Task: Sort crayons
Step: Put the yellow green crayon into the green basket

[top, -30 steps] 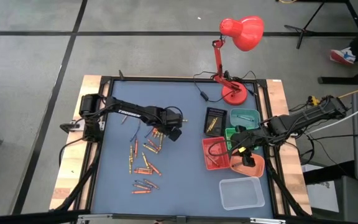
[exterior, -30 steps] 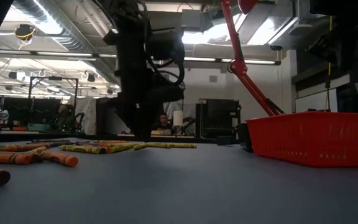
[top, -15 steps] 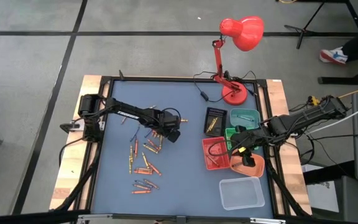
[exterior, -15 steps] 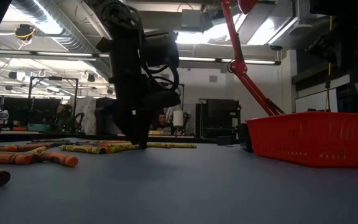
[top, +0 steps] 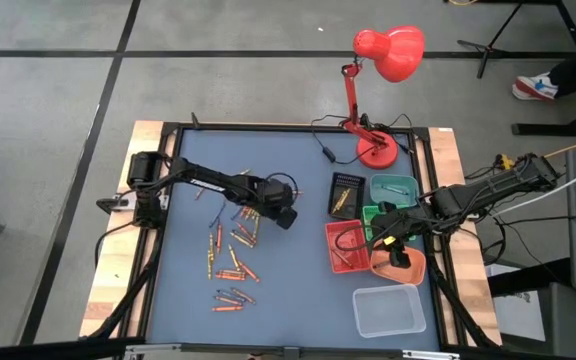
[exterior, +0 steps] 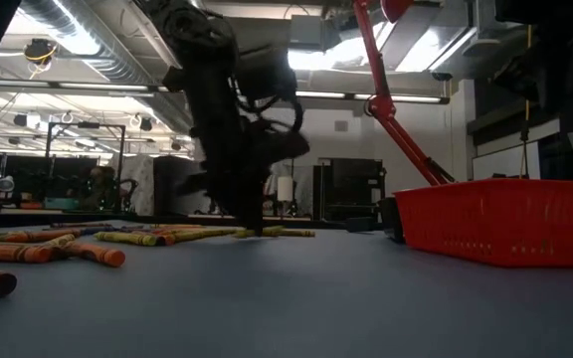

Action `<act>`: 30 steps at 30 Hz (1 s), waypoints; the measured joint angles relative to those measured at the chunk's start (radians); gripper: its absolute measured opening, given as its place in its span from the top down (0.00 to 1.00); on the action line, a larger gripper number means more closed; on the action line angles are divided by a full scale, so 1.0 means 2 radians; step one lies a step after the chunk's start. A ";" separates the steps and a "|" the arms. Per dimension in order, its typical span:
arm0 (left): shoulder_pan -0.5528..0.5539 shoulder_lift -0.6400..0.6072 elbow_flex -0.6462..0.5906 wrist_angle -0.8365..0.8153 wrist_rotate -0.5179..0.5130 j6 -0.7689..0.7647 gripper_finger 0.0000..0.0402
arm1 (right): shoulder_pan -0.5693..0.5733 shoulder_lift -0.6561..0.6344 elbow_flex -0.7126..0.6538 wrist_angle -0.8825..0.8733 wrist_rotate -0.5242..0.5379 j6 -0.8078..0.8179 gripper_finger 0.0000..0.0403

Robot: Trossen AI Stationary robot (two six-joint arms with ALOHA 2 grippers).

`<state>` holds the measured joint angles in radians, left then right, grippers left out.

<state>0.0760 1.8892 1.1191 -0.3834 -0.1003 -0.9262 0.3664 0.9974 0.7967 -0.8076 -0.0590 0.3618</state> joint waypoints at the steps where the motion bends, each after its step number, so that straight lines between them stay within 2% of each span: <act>1: -0.002 0.000 0.000 0.016 0.005 0.008 0.98 | 0.000 0.000 0.000 0.001 0.003 0.000 0.71; 5: -0.010 -0.001 0.000 0.131 0.039 0.044 0.99 | 0.000 0.000 0.000 0.009 0.040 0.001 0.71; 11: -0.034 -0.001 0.001 0.320 0.041 0.138 0.99 | 0.000 0.000 0.000 0.049 0.101 0.006 0.71; 14: -0.047 -0.002 0.001 0.385 0.035 0.196 0.99 | 0.000 0.000 0.000 0.083 0.129 0.006 0.71; 20: -0.069 -0.002 0.001 0.473 0.029 0.276 0.98 | 0.000 0.000 0.000 0.157 0.152 -0.026 0.71; 30: -0.092 -0.003 0.001 0.541 0.029 0.358 0.98 | 0.000 0.000 0.000 0.251 0.157 -0.063 0.71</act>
<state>-0.1082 1.8839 1.1210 0.6981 -0.0430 -0.2092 0.3664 0.9974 0.7971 -0.3053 0.2546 0.2356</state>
